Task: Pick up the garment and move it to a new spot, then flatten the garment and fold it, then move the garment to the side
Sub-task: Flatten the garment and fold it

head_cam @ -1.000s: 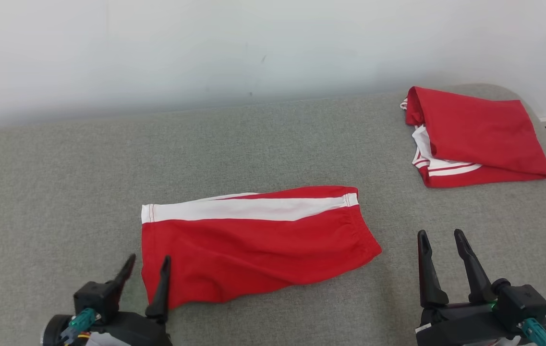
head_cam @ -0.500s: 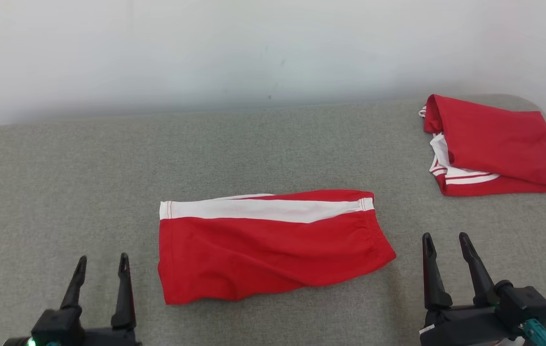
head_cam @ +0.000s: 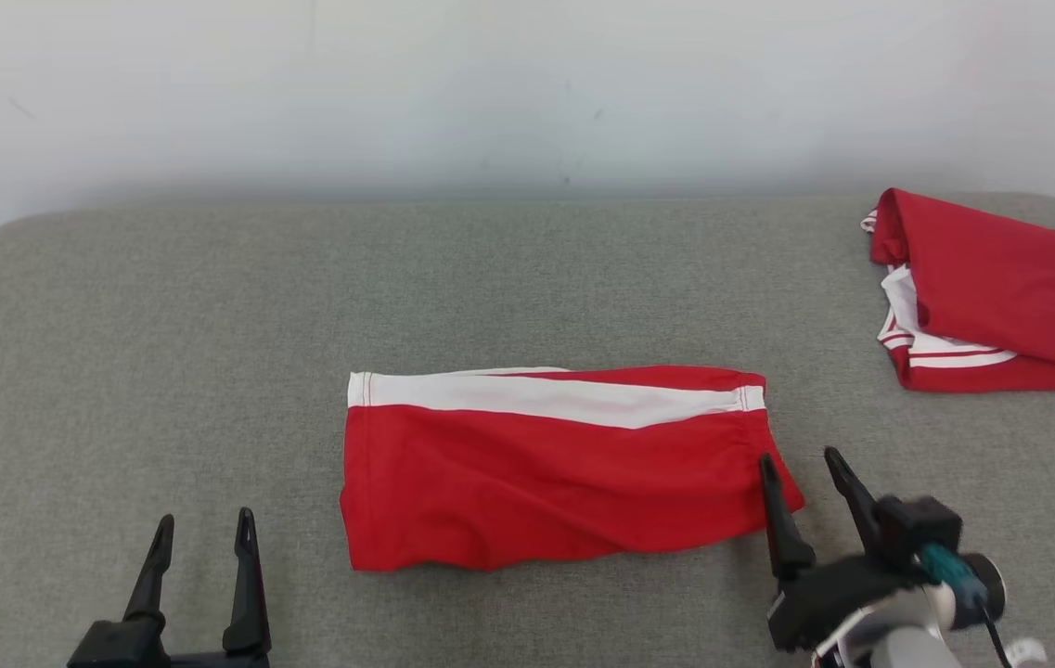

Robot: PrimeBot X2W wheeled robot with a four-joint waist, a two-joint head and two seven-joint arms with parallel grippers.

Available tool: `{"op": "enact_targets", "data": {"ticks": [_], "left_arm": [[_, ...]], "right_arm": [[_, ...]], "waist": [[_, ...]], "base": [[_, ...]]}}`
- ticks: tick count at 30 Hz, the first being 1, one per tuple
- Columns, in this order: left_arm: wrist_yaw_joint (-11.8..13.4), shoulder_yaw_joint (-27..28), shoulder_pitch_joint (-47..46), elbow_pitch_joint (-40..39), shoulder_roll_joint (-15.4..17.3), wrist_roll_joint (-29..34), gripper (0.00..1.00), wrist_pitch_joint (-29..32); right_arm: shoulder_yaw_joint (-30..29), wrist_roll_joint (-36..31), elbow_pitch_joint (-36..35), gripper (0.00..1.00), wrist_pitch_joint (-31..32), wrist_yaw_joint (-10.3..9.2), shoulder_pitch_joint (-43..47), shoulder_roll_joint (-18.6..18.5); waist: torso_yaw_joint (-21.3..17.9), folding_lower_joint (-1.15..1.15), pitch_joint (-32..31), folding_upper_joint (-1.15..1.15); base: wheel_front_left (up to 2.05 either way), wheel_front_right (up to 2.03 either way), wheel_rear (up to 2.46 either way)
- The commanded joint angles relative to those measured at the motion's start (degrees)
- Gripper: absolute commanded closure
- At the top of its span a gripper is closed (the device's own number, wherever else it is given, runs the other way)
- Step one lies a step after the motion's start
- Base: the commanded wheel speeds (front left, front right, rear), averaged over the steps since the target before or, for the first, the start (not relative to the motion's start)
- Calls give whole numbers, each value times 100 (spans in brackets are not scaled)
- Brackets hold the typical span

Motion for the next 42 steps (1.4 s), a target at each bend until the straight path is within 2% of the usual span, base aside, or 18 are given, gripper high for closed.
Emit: {"op": "enact_targets", "data": {"ticks": [1,10,15,24,25,26,27,32,42], "left_arm": [[-47,58,-105,13,-56,76,0,-11],[-241,145,-246,111,-237,217,0,-11],[-281,178,-234,148,-285,245,0,-10],[-335,235,-273,184,-307,222,0,-11],[-332,237,-287,192,-308,225,0,-11],[-336,238,-292,208,-308,232,0,-10],[-344,240,-293,227,-308,238,0,-10],[-371,239,-199,313,-310,314,0,-11],[-389,291,-40,384,-310,368,0,-10]], "right_arm": [[42,-94,312,0,235,-12,-343,-23],[-129,-458,1635,0,1025,-12,-1634,-76],[-285,-568,2215,0,1387,-12,-1817,-109],[-399,-453,2807,0,1594,-12,-1962,-84],[-388,-417,2882,46,1626,-12,-1981,-75],[-364,-395,2954,70,1635,-12,-2010,-65],[-338,-346,3002,100,1592,-12,-2046,-58],[-222,-110,3225,100,1474,-14,-2204,-218],[75,320,3351,100,1547,-14,-2372,-1185]], "waist": [[83,0,69,0],[291,0,184,0],[373,0,191,0],[399,0,246,0],[403,0,247,0],[404,0,245,0],[405,0,240,0],[364,0,136,0],[177,0,-75,0]], "base": [[0,0,0],[0,0,0],[0,0,0],[0,0,0],[0,0,0],[0,0,0],[0,0,0],[0,0,0],[0,0,0]]}}
